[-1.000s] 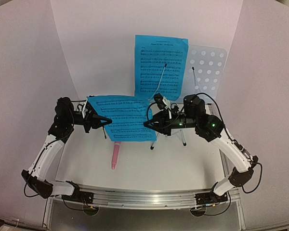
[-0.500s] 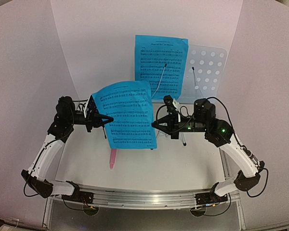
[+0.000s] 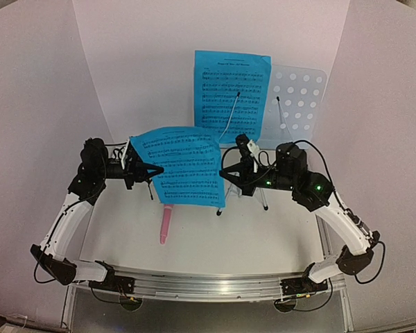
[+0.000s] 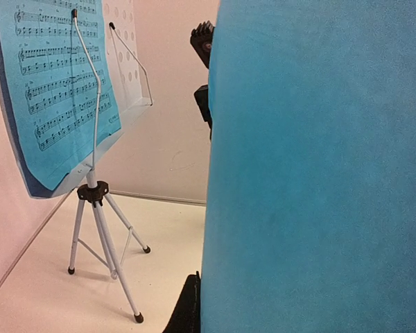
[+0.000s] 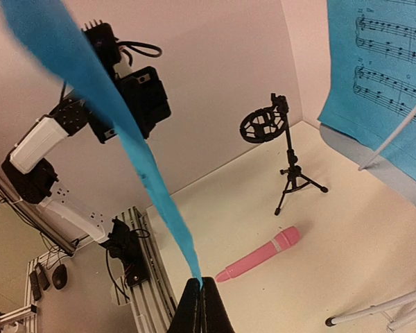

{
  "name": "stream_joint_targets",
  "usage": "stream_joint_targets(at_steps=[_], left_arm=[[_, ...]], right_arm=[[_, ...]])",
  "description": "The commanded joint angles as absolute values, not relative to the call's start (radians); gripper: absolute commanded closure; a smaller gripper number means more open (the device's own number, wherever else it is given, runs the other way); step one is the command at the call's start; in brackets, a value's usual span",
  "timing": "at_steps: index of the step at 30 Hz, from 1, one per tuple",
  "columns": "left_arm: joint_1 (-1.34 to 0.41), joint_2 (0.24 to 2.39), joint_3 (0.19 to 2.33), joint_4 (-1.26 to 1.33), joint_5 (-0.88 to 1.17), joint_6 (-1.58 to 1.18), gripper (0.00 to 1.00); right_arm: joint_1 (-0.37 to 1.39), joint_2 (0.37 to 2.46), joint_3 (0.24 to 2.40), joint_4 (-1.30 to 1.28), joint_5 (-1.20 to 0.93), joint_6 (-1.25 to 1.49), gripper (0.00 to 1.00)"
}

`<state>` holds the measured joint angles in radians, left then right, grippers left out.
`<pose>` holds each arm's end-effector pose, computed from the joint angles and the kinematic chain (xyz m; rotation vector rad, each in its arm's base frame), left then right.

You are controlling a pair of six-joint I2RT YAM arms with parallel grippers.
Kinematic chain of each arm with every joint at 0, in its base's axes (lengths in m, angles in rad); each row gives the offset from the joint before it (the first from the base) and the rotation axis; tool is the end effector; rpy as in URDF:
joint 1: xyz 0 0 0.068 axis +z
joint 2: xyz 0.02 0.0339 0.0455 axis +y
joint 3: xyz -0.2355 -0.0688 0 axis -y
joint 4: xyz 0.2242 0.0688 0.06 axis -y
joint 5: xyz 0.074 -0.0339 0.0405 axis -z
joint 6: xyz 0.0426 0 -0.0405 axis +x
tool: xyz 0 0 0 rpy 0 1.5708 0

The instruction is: Set up the instrument practice props

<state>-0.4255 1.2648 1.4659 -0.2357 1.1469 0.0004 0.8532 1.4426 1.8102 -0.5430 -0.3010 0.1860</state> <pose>0.2101 -0.1378 0.4385 1.2060 1.2419 -1.2265 0.1815 0.2271 0.4636 -0.8221 1.6592 1.0064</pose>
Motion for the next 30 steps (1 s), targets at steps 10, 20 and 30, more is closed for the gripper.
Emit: stream_joint_targets(at_steps=[10,20,30], left_arm=[[-0.460,1.302,1.596,-0.252,1.134,0.026,1.00],[-0.535,1.332,1.634,-0.278,1.151,-0.035,1.00],[-0.560,1.368,1.656,-0.261,1.177,-0.082,1.00]], right_arm=[[0.851,1.364,1.828,-0.554,-0.246,0.124,0.44],[0.851,1.456,1.948,-0.556,-0.348,0.081,0.24],[0.850,1.522,2.057,-0.564,-0.416,0.067,0.46]])
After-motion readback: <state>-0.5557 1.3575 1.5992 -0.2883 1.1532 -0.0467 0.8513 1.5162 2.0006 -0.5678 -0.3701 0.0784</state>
